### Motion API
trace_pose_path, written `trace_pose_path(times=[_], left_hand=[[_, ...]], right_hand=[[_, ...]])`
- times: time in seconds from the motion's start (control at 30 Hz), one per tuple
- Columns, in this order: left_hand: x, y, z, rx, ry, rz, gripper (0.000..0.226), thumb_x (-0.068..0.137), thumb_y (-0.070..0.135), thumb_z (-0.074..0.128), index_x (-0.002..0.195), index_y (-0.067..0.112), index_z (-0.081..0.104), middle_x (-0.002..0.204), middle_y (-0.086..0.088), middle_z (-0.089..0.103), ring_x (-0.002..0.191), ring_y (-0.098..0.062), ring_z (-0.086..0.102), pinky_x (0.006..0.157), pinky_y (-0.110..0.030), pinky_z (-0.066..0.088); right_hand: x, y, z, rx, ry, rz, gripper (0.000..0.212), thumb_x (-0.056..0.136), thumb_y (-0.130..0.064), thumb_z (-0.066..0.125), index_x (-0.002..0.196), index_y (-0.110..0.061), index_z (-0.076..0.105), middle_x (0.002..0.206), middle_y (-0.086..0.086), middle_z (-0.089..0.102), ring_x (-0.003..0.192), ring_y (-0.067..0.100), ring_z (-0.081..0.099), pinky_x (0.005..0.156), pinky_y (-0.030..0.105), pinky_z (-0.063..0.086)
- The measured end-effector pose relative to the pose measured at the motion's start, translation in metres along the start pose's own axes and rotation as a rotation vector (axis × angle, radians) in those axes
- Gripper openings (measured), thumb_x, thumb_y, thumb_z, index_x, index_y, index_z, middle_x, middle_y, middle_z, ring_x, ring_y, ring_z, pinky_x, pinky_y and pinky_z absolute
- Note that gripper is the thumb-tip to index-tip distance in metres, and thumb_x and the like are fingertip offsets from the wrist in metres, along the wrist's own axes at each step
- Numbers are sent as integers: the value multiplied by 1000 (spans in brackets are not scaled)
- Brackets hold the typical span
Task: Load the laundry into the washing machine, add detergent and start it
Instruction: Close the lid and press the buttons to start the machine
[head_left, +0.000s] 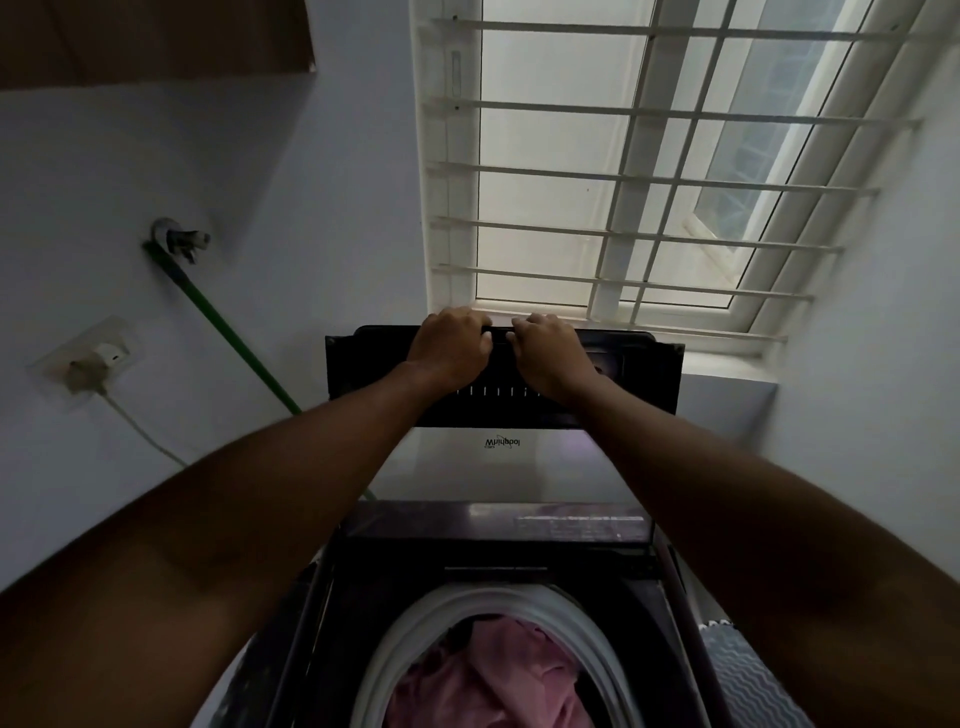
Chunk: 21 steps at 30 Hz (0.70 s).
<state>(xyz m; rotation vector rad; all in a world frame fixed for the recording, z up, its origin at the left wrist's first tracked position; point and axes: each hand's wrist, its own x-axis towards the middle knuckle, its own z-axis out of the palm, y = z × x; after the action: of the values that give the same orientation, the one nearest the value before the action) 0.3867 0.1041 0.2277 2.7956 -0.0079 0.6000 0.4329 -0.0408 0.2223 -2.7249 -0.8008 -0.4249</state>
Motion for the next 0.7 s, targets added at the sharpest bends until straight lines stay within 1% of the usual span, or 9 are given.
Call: trace_pose_path(times=[0.1,0.2,0.3,0.4,0.47,0.6,0.7], left_hand=[[3,3,0,-35,49,-60,26,96,28,51,106,18,73,106,-6,72,99,-27,64,87,-35,47],[5,4,-5,-34,54,-119,19,94,32,59,100,24,75,98,-3,74,93,-26,66,79,-32,48],[6,7,-11,-42,57,-152,15,90,34,65,93,26,77,91,-1,74,88,-24,67,77,-31,50],[3,12,-18,-30,66,-168,14,87,36,69,90,25,77,89,-3,74,88,-24,67,75,-29,46],[0,14,-23,-40,59,-178,12,86,34,70,87,25,77,88,-3,73,87,-24,67,72,-27,43],[-7,20,-35,-45,37,-195,12,86,33,72,88,22,77,90,-4,72,88,-24,65,70,-26,40],[-16,24,-43,-56,25,-186,11,85,33,73,86,23,76,88,-3,72,86,-23,65,70,-26,42]], right_hand=[[3,-1,-2,11,-4,21,35,101,-26,41,109,-5,67,112,17,65,107,36,58,90,41,47],[6,-4,-6,9,-39,53,36,101,-30,42,105,-6,69,109,17,66,102,36,61,85,39,49],[9,-5,-10,57,-89,94,36,99,-34,47,100,-7,70,101,18,68,94,37,64,81,40,53],[9,-6,-17,86,-130,110,32,96,-35,53,98,-8,71,98,18,69,92,36,64,78,38,53],[6,-8,-22,78,-149,110,32,95,-36,54,99,-9,72,100,18,68,93,35,63,75,36,49],[-4,-13,-27,87,-130,121,31,94,-36,57,98,-9,72,99,17,69,92,35,63,75,35,49],[-15,-18,-33,74,-114,127,31,94,-36,58,96,-9,73,96,16,69,91,34,64,76,36,52]])
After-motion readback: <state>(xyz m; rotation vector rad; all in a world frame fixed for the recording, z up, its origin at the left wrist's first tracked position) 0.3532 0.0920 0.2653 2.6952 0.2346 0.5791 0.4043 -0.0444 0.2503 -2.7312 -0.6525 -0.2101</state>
